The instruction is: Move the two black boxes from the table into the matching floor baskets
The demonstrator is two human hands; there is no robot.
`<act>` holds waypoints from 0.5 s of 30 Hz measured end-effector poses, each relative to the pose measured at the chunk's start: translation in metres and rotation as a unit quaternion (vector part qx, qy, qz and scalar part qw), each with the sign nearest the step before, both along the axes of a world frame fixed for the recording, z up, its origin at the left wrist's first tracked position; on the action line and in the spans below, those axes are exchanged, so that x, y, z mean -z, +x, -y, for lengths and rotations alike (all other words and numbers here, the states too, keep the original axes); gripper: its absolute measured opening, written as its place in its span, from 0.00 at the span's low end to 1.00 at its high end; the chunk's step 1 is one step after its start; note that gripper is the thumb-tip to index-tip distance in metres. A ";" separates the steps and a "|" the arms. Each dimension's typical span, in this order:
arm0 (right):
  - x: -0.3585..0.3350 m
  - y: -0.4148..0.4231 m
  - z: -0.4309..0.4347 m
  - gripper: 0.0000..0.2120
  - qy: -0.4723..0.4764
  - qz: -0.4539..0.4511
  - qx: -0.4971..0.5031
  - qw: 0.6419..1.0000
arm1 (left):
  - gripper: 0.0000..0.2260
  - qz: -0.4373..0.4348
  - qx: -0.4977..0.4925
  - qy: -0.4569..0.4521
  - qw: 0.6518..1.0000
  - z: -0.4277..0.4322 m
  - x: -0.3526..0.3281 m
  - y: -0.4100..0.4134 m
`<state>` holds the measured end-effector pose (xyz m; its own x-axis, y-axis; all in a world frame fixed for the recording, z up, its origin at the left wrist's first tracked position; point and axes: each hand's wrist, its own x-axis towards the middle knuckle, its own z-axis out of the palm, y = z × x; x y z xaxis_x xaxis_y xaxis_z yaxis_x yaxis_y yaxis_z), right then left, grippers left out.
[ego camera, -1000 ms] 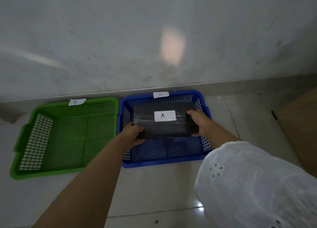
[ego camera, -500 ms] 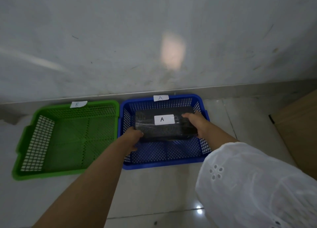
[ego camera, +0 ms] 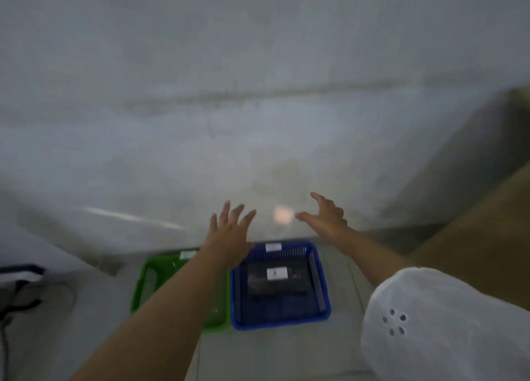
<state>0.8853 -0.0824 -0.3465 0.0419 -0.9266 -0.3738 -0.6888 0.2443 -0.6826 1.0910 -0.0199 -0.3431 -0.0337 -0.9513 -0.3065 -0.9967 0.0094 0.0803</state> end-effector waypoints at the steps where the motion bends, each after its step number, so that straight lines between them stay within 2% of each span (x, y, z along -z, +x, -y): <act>1: -0.040 0.001 0.000 0.38 -0.008 -0.003 -0.017 1.000 | 0.33 0.012 0.016 -0.021 1.000 0.002 -0.042 -0.004; 5: -0.204 0.006 0.002 0.38 -0.076 -0.006 -0.062 0.995 | 0.33 0.048 0.043 -0.098 0.993 0.013 -0.210 -0.018; 9: -0.357 0.004 0.001 0.37 -0.160 0.029 -0.087 0.983 | 0.32 0.051 0.048 -0.190 0.979 0.023 -0.365 -0.025; 12: -0.443 -0.006 -0.012 0.37 -0.215 0.041 -0.104 0.970 | 0.32 0.038 0.044 -0.258 0.964 0.015 -0.452 -0.027; 15: -0.501 -0.021 -0.034 0.36 -0.257 0.063 -0.100 0.959 | 0.31 0.004 0.028 -0.296 0.955 -0.002 -0.504 -0.032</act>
<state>0.8645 -0.0487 0.1542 0.2535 -0.9557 0.1498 -0.5904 -0.2755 -0.7586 1.0587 -0.0182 0.1612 -0.0898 -0.9549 0.2831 -0.9939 0.1042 0.0361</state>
